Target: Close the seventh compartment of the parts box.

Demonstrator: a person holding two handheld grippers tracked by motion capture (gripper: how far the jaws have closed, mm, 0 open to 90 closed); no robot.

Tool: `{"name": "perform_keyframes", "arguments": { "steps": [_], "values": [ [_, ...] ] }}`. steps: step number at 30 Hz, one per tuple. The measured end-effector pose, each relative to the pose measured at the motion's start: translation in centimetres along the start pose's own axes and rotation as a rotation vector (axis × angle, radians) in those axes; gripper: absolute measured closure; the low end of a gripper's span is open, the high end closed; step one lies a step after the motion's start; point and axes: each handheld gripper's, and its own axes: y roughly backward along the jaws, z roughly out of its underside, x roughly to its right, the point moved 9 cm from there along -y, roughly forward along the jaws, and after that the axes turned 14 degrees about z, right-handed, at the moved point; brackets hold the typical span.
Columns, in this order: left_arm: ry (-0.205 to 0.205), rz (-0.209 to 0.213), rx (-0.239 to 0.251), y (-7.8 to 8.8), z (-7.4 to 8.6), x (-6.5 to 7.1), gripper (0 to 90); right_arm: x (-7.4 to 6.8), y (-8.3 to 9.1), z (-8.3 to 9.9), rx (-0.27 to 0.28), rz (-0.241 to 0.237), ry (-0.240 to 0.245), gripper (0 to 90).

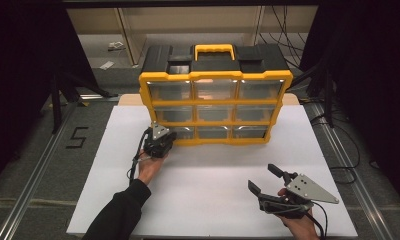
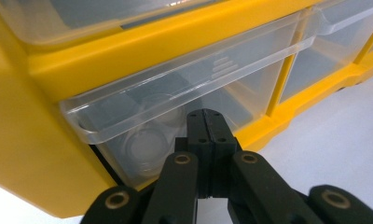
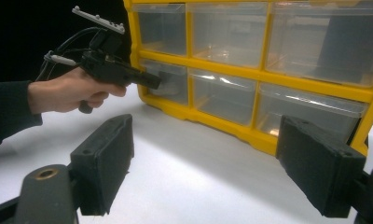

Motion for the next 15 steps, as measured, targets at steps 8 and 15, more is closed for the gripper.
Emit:
{"name": "perform_keyframes", "arguments": {
  "steps": [8,15],
  "values": [
    [0.001,-0.004,-0.004,-0.08,0.14,-0.27,90.0,-0.01,0.00,0.00,0.000,0.000,0.000,20.2],
    [0.025,0.022,-0.010,0.22,0.40,-0.34,89.7,0.02,0.05,-0.02,0.001,0.001,0.001,20.2]
  ]
}}
